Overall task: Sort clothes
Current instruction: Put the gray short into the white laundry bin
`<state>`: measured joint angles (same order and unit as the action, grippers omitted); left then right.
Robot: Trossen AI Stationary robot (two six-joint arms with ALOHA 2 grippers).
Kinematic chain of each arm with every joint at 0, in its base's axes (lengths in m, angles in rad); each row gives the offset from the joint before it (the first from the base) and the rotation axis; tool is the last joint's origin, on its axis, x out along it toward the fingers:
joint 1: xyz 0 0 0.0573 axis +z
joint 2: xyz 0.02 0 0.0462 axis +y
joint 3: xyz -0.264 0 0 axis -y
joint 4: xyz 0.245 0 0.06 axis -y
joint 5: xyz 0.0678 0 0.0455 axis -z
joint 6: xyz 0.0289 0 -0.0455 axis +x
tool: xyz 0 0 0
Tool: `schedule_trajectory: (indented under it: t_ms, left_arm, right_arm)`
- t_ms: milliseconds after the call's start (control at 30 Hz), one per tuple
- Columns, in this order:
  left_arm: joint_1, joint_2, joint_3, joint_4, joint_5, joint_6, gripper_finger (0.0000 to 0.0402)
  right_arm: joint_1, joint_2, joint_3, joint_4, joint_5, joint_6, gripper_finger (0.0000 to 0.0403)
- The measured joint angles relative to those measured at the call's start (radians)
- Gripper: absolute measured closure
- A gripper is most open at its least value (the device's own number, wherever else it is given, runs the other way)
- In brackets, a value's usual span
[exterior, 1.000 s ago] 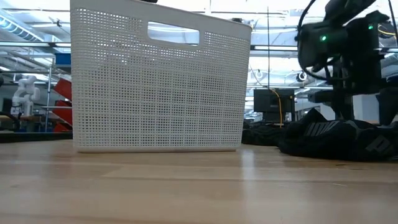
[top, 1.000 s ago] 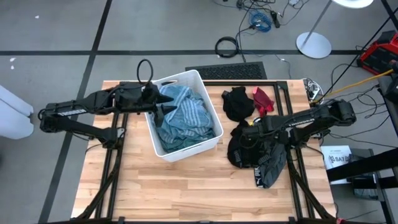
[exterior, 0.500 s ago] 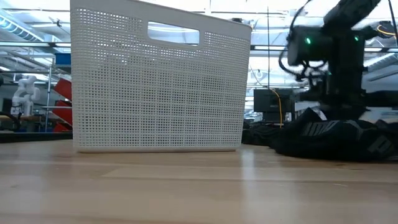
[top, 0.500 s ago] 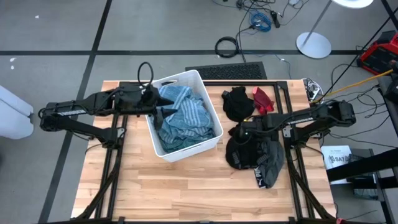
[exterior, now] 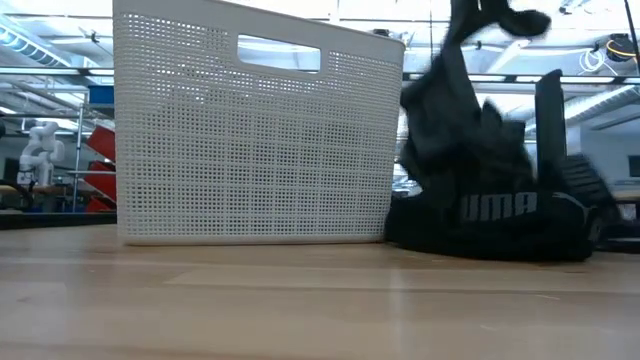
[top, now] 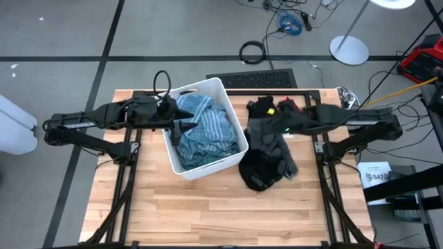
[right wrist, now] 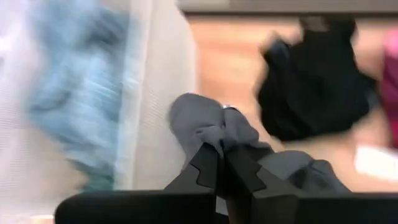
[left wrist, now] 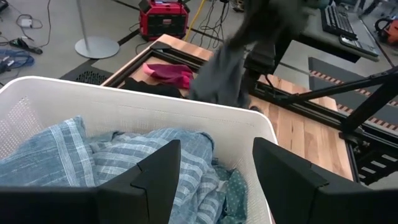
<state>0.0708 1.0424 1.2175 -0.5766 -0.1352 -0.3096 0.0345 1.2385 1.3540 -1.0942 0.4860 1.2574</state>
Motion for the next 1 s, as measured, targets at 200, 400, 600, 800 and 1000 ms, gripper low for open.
schedule_trajectory:
  t_ms: [200,400,600,800,1000]
  left_arm:
    - [0.001,0.003,0.0,0.005,0.0,0.0,0.019]
    - [0.001,0.018,0.0,0.095,0.0,-0.026,0.019]
    - [-0.019,0.072,0.0,0.226,0.004,-0.025,0.019]
    - [-0.021,0.143,0.0,0.458,0.039,-0.026,0.019]
    - [-0.021,0.222,0.002,0.594,0.081,-0.03,0.019]
  right_arm:
    - [0.035,0.0,0.237,0.063,0.111,-0.202,0.0402]
    - [0.049,0.001,0.36,0.291,0.142,-0.459,0.0403]
    - [0.047,0.001,0.403,0.645,0.039,-0.719,0.0403]
    - [0.044,0.001,0.411,0.783,-0.096,-0.791,0.0403]
    - [0.044,0.007,0.411,0.782,-0.1,-0.776,0.0403]
